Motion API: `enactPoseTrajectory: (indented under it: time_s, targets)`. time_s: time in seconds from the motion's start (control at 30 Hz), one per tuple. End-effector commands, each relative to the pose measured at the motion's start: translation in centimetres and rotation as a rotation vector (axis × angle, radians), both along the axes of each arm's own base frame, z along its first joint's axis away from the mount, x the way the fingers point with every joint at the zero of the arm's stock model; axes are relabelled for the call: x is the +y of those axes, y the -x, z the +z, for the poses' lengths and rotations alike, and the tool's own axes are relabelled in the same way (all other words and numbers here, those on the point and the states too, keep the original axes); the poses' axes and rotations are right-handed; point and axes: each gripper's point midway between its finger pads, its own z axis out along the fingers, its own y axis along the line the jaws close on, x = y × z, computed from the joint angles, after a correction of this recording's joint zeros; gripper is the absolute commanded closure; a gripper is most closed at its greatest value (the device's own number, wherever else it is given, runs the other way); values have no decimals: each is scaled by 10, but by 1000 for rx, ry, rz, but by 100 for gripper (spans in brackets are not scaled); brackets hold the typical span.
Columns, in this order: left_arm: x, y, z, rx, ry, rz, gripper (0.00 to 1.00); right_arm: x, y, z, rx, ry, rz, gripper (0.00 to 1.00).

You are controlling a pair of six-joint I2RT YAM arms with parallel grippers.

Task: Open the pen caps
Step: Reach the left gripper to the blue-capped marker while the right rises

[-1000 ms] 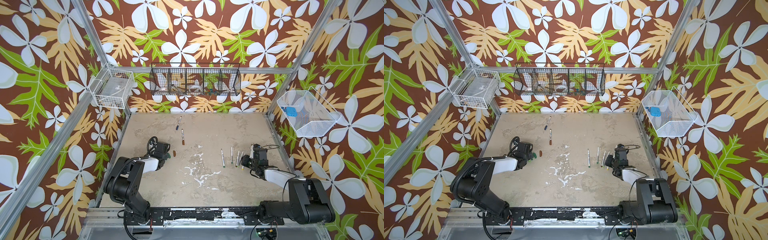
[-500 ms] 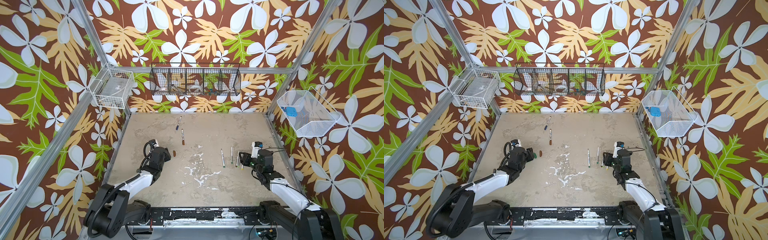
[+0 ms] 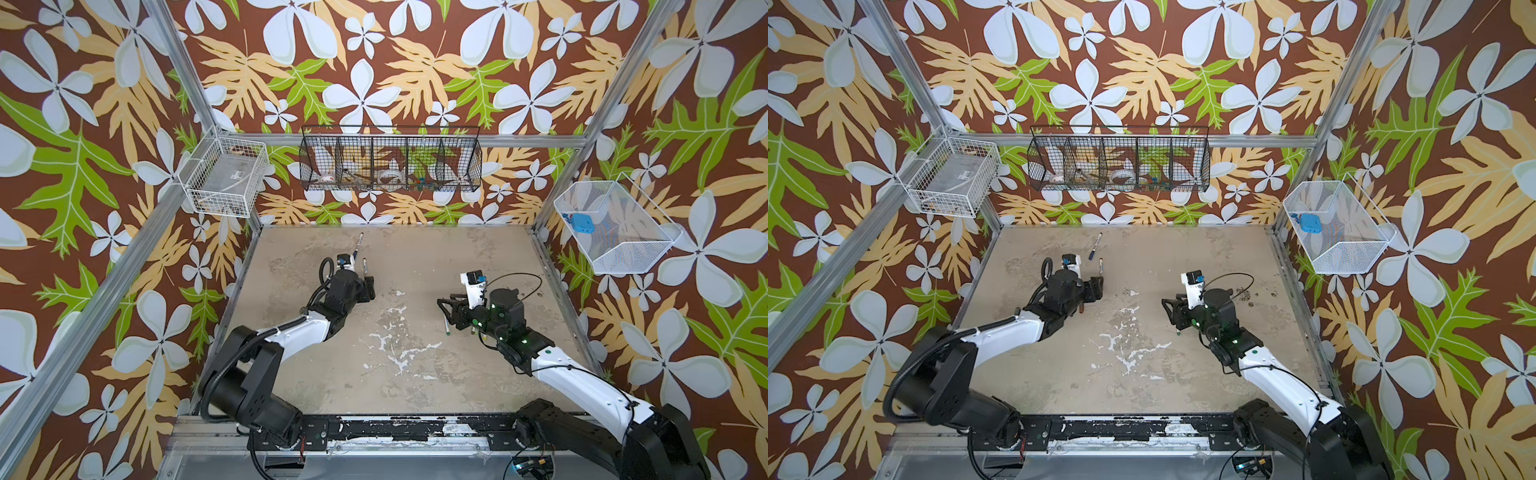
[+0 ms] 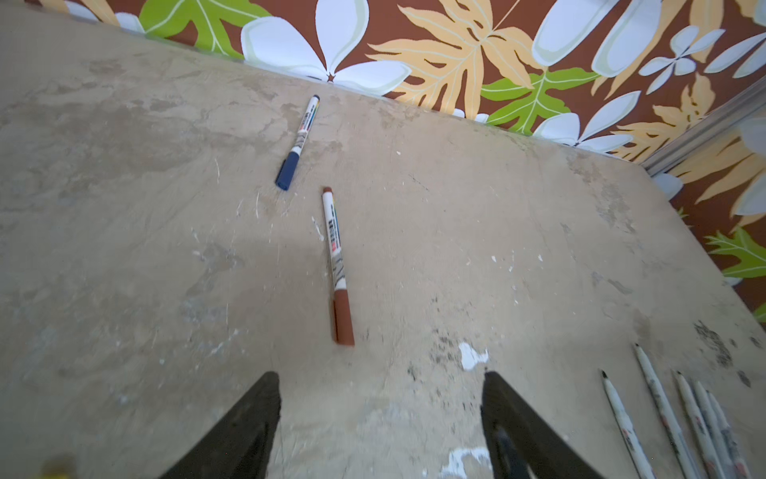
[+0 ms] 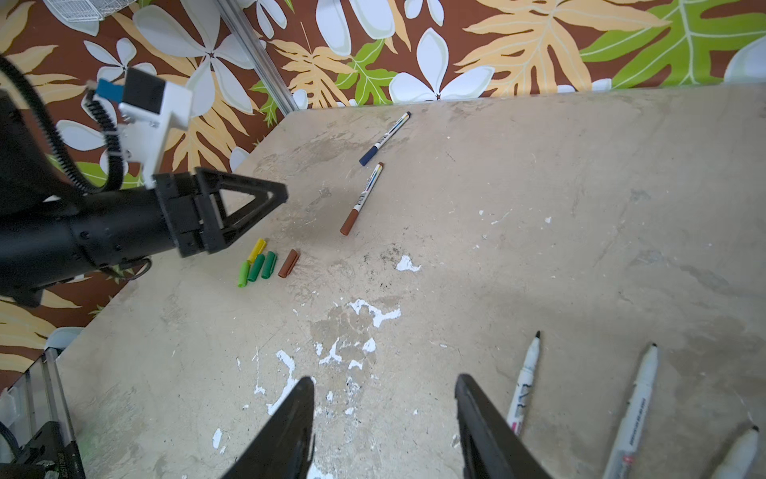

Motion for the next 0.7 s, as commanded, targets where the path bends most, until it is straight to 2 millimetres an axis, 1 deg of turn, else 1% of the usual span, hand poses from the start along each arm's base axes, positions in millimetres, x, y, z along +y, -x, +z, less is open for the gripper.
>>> enactPoseTrajectory:
  time_s: [0.0, 0.03, 0.07, 0.2, 0.3, 0.33, 0.43, 0.53, 0.67]
  targets:
    - [15, -29, -14, 57, -123, 38, 20, 1, 2, -8, 25, 30, 5, 45]
    - [18, -41, -16, 72, -127, 50, 20, 1, 3, -10, 29, 33, 6, 45]
    - [20, -53, -22, 91, -141, 56, 21, 1, 3, -11, 30, 34, 5, 45]
    - [24, -90, -37, 140, -203, 61, 25, -1, 5, -13, 34, 40, 1, 45]
    - [24, -114, -45, 158, -237, 58, 32, -1, 5, -15, 45, 45, 1, 45]
    - [27, -122, -48, 166, -253, 72, 34, 0, 4, -16, 50, 47, 2, 46]
    - [30, -139, -56, 187, -297, 90, 42, 5, 3, -22, 76, 42, 22, 46]
    - [34, -153, -60, 203, -319, 101, 44, 9, 2, -29, 106, 43, 42, 45]
    - [41, -165, -68, 232, -334, 111, 44, 13, 1, -34, 134, 40, 57, 45]
